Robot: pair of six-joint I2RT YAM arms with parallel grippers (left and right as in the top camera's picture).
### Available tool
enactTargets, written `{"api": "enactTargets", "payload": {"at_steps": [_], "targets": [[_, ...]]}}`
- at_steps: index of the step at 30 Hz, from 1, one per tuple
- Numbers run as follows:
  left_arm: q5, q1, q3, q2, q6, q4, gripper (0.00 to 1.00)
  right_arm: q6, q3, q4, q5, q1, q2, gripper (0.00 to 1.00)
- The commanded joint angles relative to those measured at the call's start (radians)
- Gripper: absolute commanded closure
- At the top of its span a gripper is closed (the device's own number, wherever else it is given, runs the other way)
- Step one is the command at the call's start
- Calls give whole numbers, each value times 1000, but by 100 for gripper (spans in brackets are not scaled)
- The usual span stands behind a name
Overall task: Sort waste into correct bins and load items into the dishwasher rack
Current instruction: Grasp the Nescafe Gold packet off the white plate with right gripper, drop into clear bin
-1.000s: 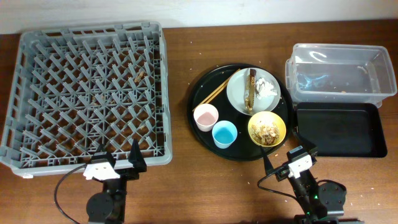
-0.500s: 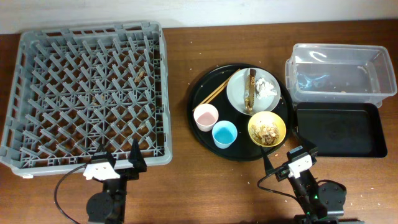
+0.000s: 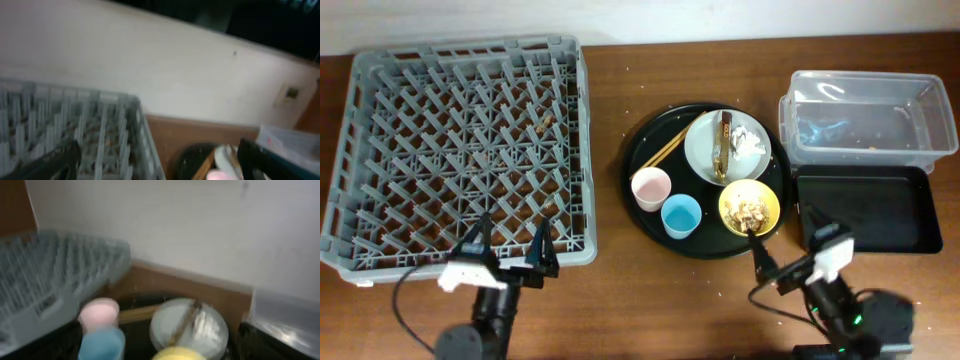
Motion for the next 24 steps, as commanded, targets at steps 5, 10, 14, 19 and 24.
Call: {"api": "enactTargets", "payload": {"at_steps": [5,10,14,19,24], "targets": [[194,-5,823,816,-9,-593,1,23,746,-510,-30,5,825,2],[257,-4,1048,1137,-9,-814,1,26,828,-498,-191,8,1187,1],[276,-5,1048,1231,-10,-812,1,150,828,-335,74,12,1434,24],[276,-5,1048,1254,-10,-813,1,267,827,-58,165,116,1721,30],[276,-5,1048,1254,-10,-820,1,312,856,-79,126,132,1703,96]]}}
